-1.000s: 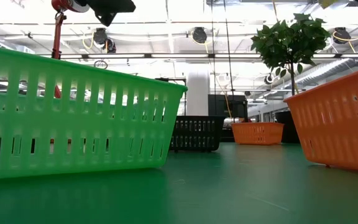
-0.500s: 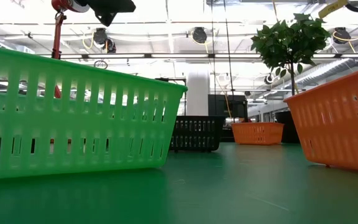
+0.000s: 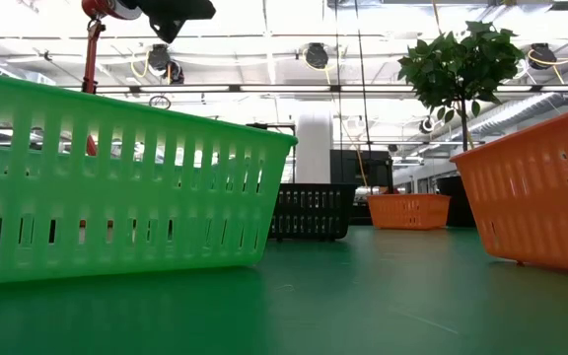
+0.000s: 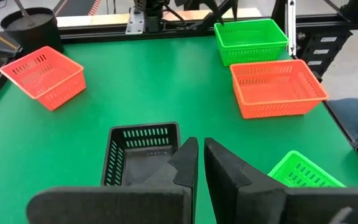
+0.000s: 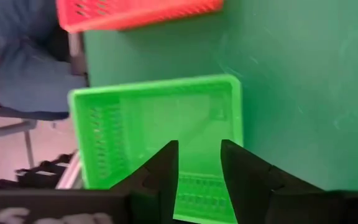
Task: Stack baskets by color
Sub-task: Stack the bottom left orange bin on top of the bottom right orange bin
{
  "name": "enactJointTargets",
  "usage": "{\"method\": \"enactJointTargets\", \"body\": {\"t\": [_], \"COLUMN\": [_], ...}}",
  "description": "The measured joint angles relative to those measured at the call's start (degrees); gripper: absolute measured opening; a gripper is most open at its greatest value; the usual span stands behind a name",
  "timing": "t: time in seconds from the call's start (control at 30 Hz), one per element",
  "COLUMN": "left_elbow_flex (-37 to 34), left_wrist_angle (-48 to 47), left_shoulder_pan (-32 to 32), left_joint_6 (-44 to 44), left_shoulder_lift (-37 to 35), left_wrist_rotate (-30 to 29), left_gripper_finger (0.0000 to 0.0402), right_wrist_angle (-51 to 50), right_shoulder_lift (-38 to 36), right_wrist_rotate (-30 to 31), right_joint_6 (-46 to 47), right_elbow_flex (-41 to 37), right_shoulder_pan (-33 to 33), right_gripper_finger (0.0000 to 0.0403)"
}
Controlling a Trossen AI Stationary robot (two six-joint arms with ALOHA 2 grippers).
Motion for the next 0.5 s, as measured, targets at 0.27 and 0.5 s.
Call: {"method": "enactJointTargets", "body": {"t": [0.27,0.5], "left_elbow_flex": [0.0,0.22], "left_wrist_angle": [5.12,4.82], "left_shoulder_pan": [-3.46,-7.6], "left_joint_6": [1.14,0.07], "left_shoulder_lift": [0.0,-0.02], "left_wrist_rotate": [-0.28,-4.73], "left_gripper_finger": [0.0031,0.0031], "right_wrist_angle": [1.66,6.83], "right_shoulder_lift": [-1.96,-0.17], "right_wrist_rotate": [17.59,40.79], "right_joint_6": [-2.1,-8.31], "right_elbow_flex": [2.46,2.46], "right_shoulder_pan": [0.29,1.66], "right_gripper_finger": [0.0113,0.011]}}
